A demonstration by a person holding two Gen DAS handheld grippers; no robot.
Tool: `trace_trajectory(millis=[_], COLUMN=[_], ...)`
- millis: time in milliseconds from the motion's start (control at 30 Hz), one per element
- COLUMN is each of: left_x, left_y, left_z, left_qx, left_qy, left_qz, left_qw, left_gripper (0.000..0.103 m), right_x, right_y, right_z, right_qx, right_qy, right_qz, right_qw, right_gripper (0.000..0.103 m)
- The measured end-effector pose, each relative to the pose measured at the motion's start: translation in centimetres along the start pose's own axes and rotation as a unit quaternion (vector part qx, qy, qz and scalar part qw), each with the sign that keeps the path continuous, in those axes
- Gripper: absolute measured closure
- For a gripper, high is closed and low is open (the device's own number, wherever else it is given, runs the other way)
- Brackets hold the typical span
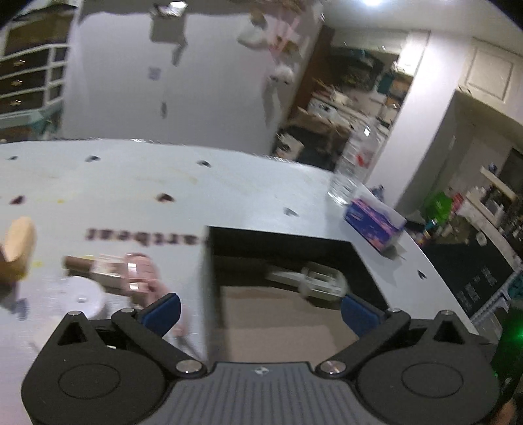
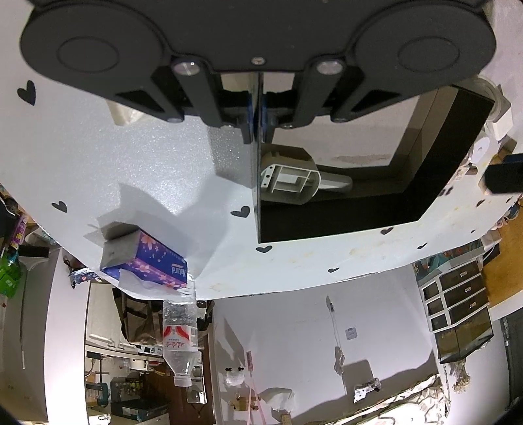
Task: Organize rigid objects
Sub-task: 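Move the left gripper back to the white square charger and grasp it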
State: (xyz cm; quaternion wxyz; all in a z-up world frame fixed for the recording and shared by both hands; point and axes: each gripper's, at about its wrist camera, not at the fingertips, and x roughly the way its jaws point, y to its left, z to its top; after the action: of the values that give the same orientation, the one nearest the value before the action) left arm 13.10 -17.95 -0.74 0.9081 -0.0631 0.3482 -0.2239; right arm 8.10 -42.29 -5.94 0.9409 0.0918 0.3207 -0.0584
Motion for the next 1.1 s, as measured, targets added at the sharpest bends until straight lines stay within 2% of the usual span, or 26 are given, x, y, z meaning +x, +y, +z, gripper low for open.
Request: trace_trajectory(millis=[233, 367, 500, 667, 800, 900, 1100], left_x=[-2.3, -3.0, -3.0, -1.8, -0.8, -0.9, -1.5], left_y=[5.6, 8.2, 11.0, 13.6, 14.8, 14.2, 12.5], left_z=[-2.2, -3.8, -4.9, -5.3, -5.4, -5.7, -6.9], left_qx=[0.000, 0.027, 0.055, 0.055, 0.025, 0.029, 0.051], left_qy=[-0.039, -0.049, -0.048, -0.047, -0.043, -0.032, -0.015], left_qz=[0.069, 0.110, 0.130, 0.120, 0.089, 0.050, 0.077], left_qw=[0.9968, 0.9923, 0.9888, 0.9901, 0.9948, 0.9978, 0.9956], left_gripper=[0.000, 0.000, 0.000, 0.000, 0.001, 0.005, 0.021], right_x=[0.0, 0.0, 0.1, 0.2, 0.2, 0.2, 0.2], right_y=[0.0, 0.1, 0.1, 0.2, 0.2, 0.3, 0.2], right_z=[0.1, 0.1, 0.0, -0.1, 0.0, 0.0, 0.0], right_qx=[-0.002, -0.002, -0.002, -0.001, -0.001, -0.003, -0.005], right_qy=[0.002, 0.002, 0.001, 0.003, 0.005, 0.006, 0.007], right_qz=[-0.001, -0.002, -0.004, -0.007, -0.007, -0.007, -0.007], right_qw=[1.000, 1.000, 1.000, 1.000, 1.000, 1.000, 1.000], right_gripper=[0.097, 0.097, 0.097, 0.097, 0.097, 0.097, 0.097])
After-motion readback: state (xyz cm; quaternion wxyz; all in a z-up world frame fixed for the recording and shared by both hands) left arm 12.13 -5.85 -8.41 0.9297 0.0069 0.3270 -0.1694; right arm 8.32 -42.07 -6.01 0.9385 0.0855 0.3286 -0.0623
